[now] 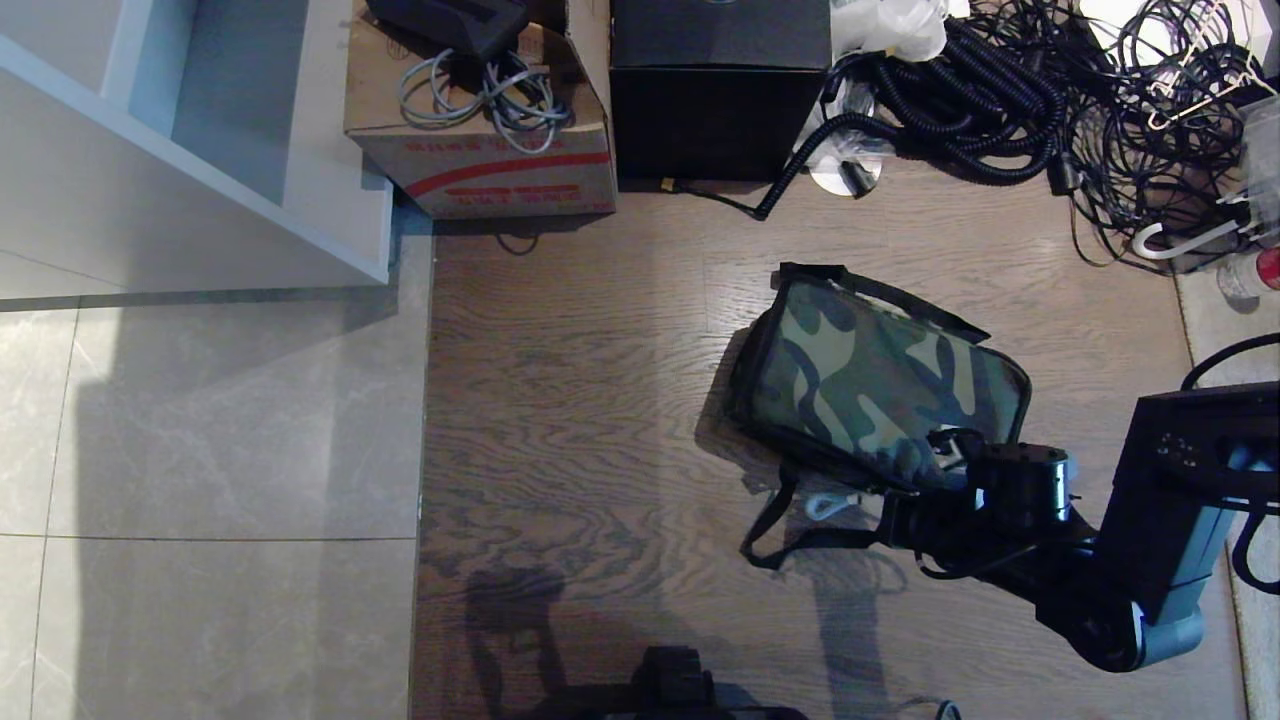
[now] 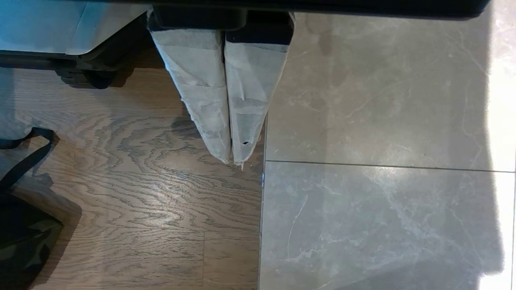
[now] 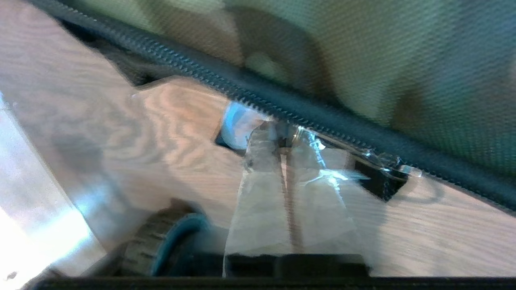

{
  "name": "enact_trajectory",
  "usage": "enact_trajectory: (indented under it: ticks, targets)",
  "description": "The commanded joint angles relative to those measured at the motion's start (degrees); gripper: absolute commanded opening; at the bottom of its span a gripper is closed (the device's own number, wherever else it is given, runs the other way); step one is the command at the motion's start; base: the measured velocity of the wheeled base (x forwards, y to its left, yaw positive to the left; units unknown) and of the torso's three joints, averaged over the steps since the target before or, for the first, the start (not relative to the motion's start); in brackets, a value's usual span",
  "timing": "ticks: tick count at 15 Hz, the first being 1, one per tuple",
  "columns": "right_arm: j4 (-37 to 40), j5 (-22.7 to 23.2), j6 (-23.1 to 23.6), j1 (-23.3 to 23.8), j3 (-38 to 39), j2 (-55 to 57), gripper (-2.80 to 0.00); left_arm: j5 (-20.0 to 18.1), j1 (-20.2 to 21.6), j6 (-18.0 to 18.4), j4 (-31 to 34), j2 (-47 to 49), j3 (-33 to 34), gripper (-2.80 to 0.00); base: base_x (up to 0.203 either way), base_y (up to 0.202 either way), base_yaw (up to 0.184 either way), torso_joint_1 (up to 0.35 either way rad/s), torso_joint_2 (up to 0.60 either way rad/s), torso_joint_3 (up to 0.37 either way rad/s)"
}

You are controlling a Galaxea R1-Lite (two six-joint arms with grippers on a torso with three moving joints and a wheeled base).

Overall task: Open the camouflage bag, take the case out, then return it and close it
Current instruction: Open the top of the storage box

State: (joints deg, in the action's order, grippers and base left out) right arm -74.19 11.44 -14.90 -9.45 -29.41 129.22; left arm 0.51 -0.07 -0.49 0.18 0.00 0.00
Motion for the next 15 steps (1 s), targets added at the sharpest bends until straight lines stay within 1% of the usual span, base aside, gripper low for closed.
enact_trajectory:
  ticks: [1,4,6,7,10,11,12,15]
  targets:
    - [-0.6,-0.9,0.1,0.0,0.2,-0.3,-2.8,0.0,0.0,0.0,0.0,0.0,0.0,-2.8,0.0,0.0,0.0,0.0,0.0,0.0]
    - [-1.0,-2.4,2.3,0.0,1.6,-1.6,-2.8,0.0,0.0,0.0,0.0,0.0,0.0,-2.8,0.0,0.0,0.0,0.0,0.0,0.0]
    - [-0.3,-2.2,3.1,0.1,3.6,-4.3,-2.8,0.0,0.0,0.0,0.0,0.0,0.0,-2.8,0.0,0.0,0.0,0.0,0.0,0.0]
    - [1.3,-2.1,3.6,0.3,4.6,-6.9,-2.8,0.0,0.0,0.0,0.0,0.0,0.0,-2.8,0.0,0.0,0.0,0.0,0.0,0.0]
    - [12.7,-2.1,6.5,2.7,6.3,-14.5,-2.8,0.0,0.0,0.0,0.0,0.0,0.0,-2.8,0.0,0.0,0.0,0.0,0.0,0.0]
    - [15.5,-2.2,7.3,3.9,6.6,-16.3,-2.8,0.0,0.0,0.0,0.0,0.0,0.0,-2.8,0.0,0.0,0.0,0.0,0.0,0.0]
    - [16.7,-2.2,8.4,5.1,7.1,-17.3,-2.8,0.0,0.0,0.0,0.0,0.0,0.0,-2.8,0.0,0.0,0.0,0.0,0.0,0.0]
    - [17.1,-2.4,12.9,8.1,7.7,-17.6,-2.8,0.0,0.0,0.0,0.0,0.0,0.0,-2.8,0.0,0.0,0.0,0.0,0.0,0.0]
